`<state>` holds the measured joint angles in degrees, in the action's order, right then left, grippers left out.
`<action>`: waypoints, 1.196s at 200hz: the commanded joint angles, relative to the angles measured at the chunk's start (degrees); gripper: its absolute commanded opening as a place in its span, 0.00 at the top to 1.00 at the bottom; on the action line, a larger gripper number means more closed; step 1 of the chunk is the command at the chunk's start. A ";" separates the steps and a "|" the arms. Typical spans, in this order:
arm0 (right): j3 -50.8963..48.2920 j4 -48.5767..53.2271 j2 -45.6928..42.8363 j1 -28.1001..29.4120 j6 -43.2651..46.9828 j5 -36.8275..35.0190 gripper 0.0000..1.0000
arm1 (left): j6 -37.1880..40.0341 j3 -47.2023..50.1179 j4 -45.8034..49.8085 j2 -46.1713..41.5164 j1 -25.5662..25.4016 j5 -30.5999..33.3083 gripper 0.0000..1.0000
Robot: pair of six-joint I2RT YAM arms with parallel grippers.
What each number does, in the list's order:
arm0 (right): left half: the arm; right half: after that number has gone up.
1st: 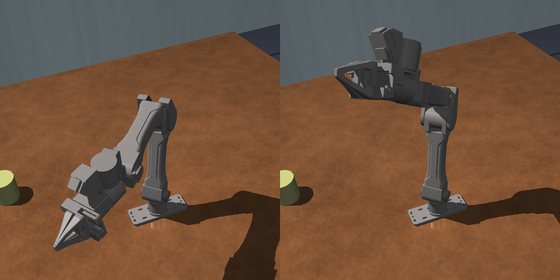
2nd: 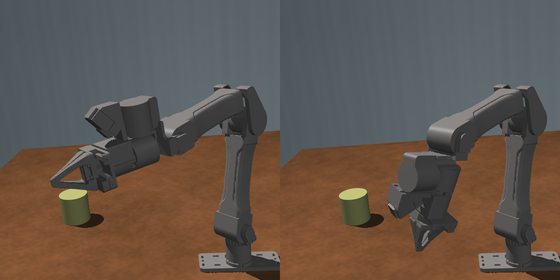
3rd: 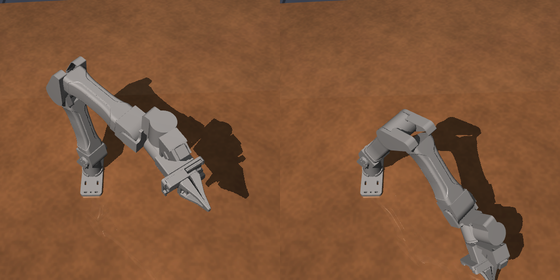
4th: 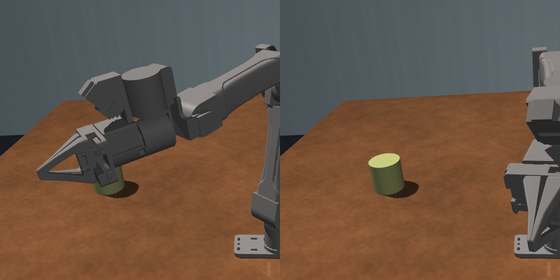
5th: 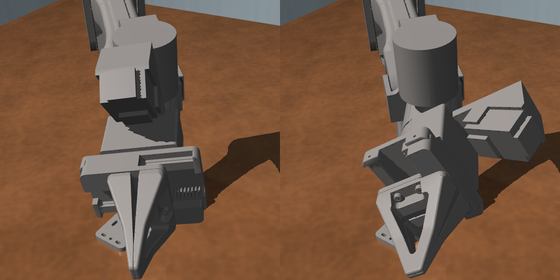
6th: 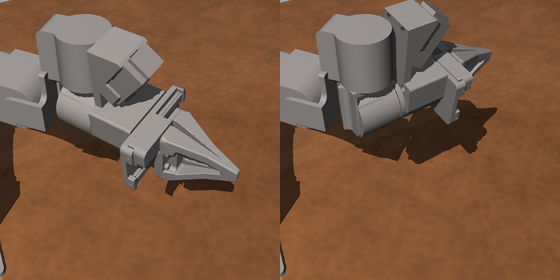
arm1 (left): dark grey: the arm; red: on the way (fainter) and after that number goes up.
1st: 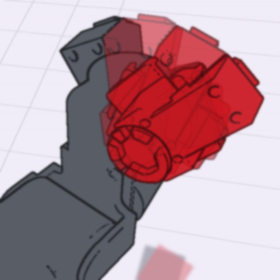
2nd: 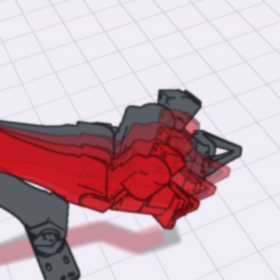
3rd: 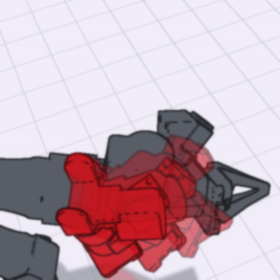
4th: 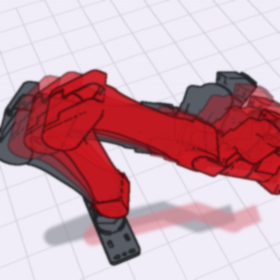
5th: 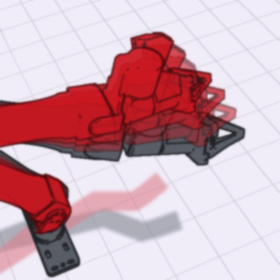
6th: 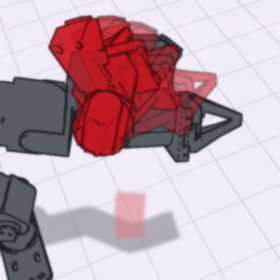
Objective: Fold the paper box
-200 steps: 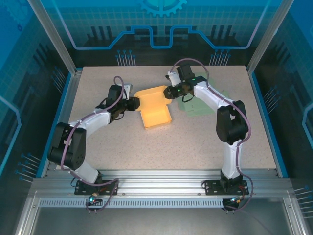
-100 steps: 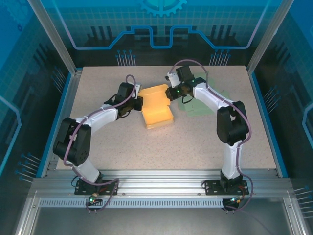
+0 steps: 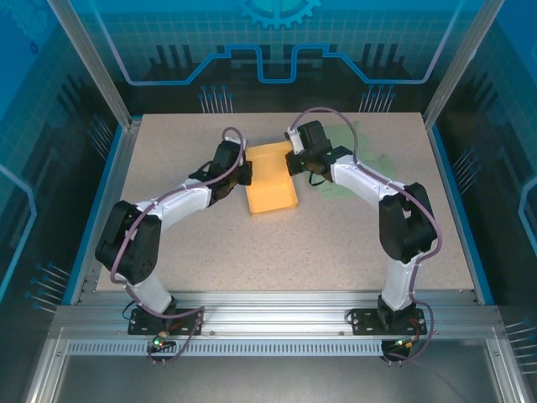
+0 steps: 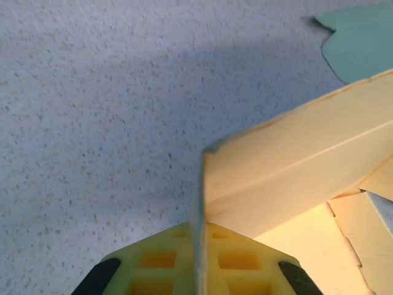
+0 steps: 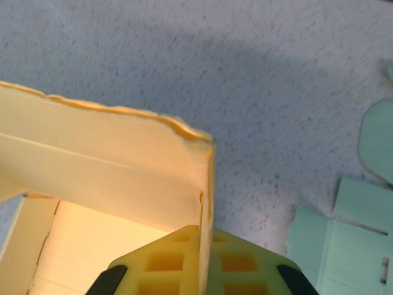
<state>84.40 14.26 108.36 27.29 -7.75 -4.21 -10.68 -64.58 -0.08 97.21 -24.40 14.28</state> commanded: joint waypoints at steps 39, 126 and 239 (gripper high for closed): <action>-2.71 -14.57 1.73 5.39 -4.83 -3.66 1.00 | -6.12 -2.92 -15.26 4.93 -3.18 4.14 0.90; -11.25 -20.91 0.87 8.70 -7.52 -9.15 1.00 | -11.58 2.30 -22.75 7.76 -6.33 5.80 0.89; -24.83 -26.33 -5.64 10.77 -8.61 -13.14 0.98 | -15.70 14.31 -25.15 1.74 -6.78 2.11 0.74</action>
<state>63.02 -11.18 104.47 34.81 -16.73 -22.06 -24.45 -52.71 -23.49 101.65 -28.99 24.18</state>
